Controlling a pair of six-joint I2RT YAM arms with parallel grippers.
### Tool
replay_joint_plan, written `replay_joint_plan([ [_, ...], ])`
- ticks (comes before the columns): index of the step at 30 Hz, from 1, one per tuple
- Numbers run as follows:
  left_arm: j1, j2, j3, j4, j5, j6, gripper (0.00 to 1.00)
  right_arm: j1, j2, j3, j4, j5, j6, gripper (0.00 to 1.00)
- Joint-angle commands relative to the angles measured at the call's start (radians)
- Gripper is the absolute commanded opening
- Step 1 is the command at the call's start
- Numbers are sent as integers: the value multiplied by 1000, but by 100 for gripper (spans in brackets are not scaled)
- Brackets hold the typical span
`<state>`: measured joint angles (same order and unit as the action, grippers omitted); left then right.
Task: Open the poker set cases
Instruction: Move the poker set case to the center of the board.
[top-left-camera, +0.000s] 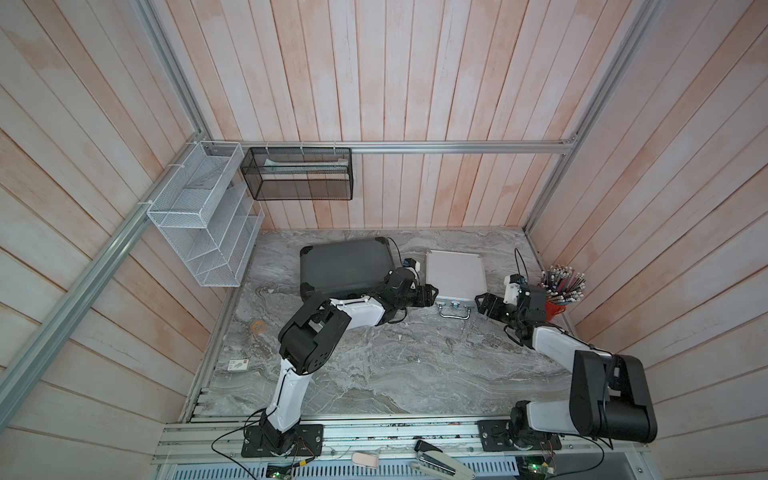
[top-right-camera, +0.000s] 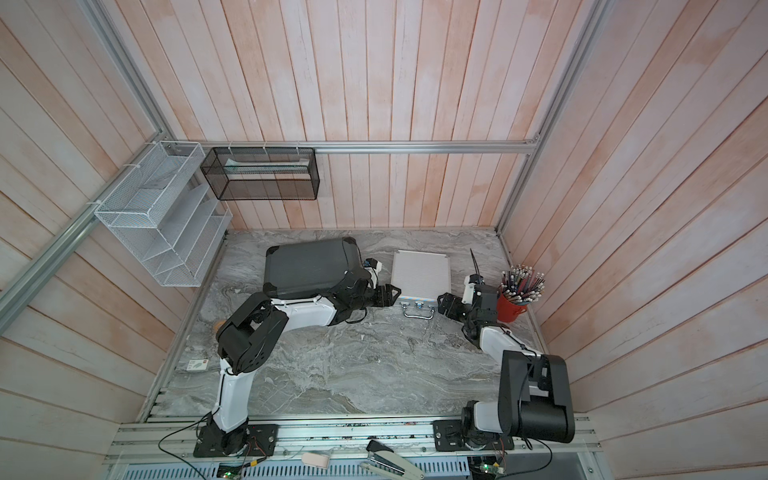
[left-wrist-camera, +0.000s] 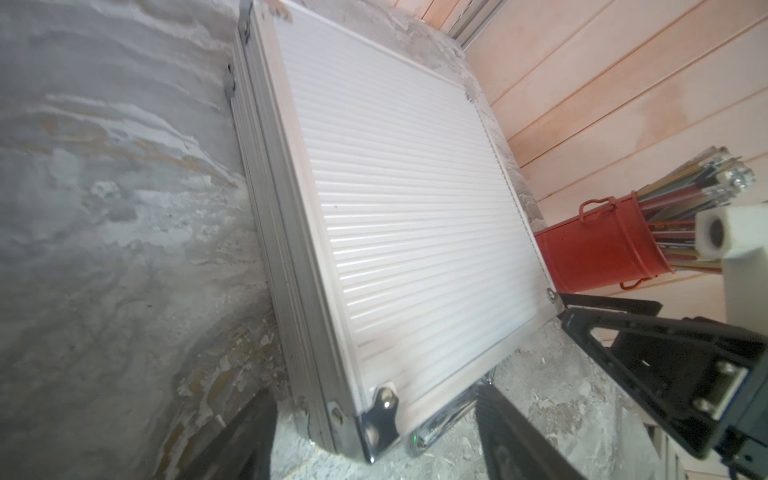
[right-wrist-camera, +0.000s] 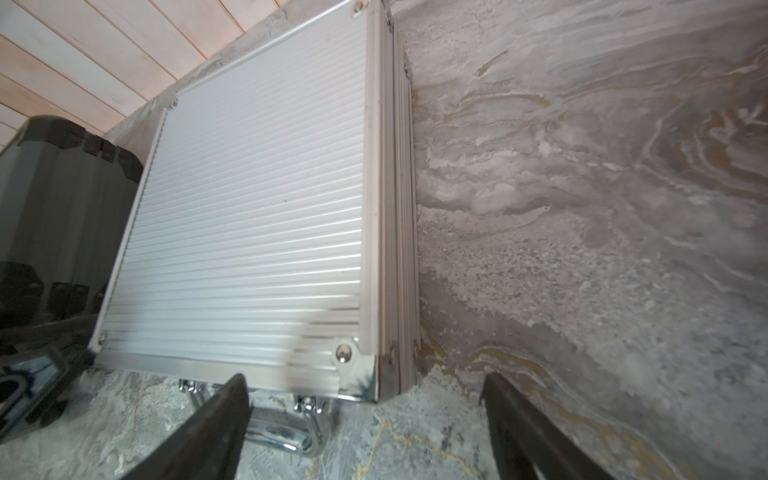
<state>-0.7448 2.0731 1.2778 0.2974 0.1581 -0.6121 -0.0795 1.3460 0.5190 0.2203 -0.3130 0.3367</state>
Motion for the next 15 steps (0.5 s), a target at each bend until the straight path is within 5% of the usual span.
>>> replay_joint_plan([
  [1, -21, -54, -39, 51, -74, 28, 86, -3, -47, -52, 14, -30, 40, 88],
  [6, -65, -95, -82, 76, -163, 64, 99, 1, -100, -144, 71, -95, 117, 82],
  [15, -79, -146, -170, 128, -218, 70, 100, 68, -48, -195, 184, -72, 202, 77],
])
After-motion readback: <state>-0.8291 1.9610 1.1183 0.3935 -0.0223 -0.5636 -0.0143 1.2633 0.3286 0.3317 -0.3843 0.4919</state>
